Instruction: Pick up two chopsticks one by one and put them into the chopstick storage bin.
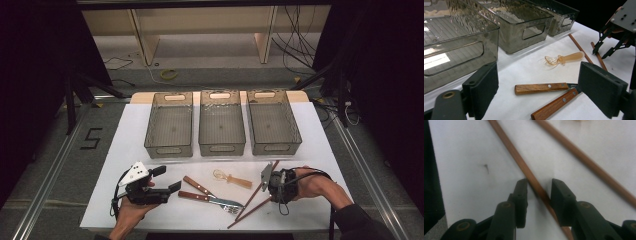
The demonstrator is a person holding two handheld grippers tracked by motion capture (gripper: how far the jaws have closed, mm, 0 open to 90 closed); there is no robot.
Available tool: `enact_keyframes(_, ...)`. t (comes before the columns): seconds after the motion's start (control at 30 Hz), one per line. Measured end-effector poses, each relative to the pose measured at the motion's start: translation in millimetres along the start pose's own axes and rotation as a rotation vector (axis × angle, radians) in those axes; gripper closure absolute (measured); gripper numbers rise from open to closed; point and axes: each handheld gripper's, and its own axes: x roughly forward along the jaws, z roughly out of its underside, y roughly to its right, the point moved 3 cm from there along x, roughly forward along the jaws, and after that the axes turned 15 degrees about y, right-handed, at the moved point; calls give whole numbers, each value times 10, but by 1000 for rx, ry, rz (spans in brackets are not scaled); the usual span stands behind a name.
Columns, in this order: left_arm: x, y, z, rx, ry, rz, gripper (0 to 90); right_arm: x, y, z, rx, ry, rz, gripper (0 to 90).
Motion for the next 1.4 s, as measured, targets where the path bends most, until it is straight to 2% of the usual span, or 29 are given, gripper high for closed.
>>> enact_keyframes(0.47, 3, 2, 2, -1, -3, 2, 160, -8, -110, 11, -53, -26, -26, 770)
enact_keyframes(1.07, 5, 4, 4, 0, -4, 1, 161, -32, -197, 41, -188, -43, -70, 830)
enact_keyframes(1.2, 8, 6, 6, -2, -4, 1, 160, -40, -226, 57, -199, -39, -83, 840)
enact_keyframes(1.4, 8, 5, 7, -2, -4, 0, 160, -59, -245, 83, -190, -28, -100, 844)
